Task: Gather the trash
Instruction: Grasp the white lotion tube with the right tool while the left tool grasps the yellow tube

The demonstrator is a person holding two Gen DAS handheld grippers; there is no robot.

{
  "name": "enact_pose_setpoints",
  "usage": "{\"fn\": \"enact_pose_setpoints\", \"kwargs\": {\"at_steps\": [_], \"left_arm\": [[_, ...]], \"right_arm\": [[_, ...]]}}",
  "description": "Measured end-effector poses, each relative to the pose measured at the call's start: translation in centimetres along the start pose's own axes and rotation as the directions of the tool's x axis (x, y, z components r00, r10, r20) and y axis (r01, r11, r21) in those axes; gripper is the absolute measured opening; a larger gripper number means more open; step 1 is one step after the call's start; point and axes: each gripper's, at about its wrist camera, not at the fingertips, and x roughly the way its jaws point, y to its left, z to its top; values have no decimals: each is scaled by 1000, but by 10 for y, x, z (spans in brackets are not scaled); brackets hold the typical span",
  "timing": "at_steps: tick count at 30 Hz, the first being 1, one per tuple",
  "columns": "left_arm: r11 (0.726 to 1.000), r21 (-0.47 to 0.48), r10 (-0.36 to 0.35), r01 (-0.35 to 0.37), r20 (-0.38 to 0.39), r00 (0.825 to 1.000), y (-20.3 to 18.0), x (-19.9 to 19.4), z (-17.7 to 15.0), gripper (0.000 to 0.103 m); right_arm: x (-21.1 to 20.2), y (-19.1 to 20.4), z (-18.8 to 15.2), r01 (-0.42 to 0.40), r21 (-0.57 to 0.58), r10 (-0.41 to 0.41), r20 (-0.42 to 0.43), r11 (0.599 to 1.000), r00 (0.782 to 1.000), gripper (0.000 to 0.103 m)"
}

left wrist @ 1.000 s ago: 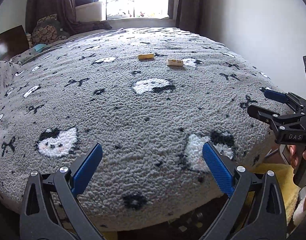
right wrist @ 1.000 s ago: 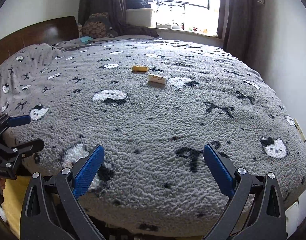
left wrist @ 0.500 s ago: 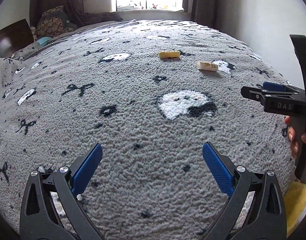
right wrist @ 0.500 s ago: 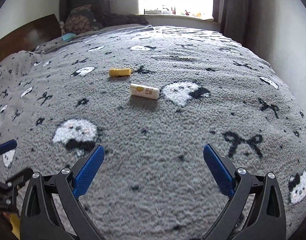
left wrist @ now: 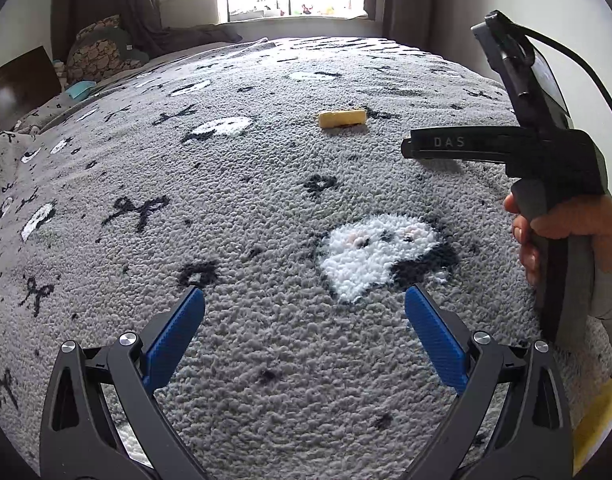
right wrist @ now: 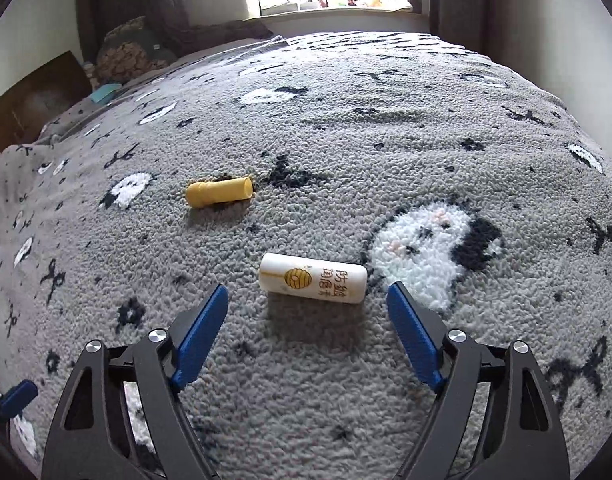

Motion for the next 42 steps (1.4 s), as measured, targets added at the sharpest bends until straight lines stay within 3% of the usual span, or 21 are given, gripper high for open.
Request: {"fn": "enact_pose_setpoints", "kwargs": {"at_steps": [6,13,20,23,33,42], "left_arm": [[1000,-9,7,-7,8,1000,1,-4,6,95],[999,9,30,-31,10,999,-3,-7,11,95],[998,46,52,-52,7,999,-20,9,27,95],[997,53,57,-57,11,998,-30,19,39,95],[998,15,55,-56,49,997,-43,75,94,95],[996,13,88,-88,10,996,-52,133,144,93]], "right_arm": [[10,5,1,46,-14,-47,-12,999,999,54],[-13,0,-4,38,-49,-37,29,998,999,54],[-70,-30,-18,127,-144,-108,130,981,986,54],[-86,-50,-25,145,-154,-124,135,977,983,54],[-123,-98,-68,80,-182,-56,135,980,989,54],[-145,-112,-95,36,-219,1,168,975,986,54]]}}
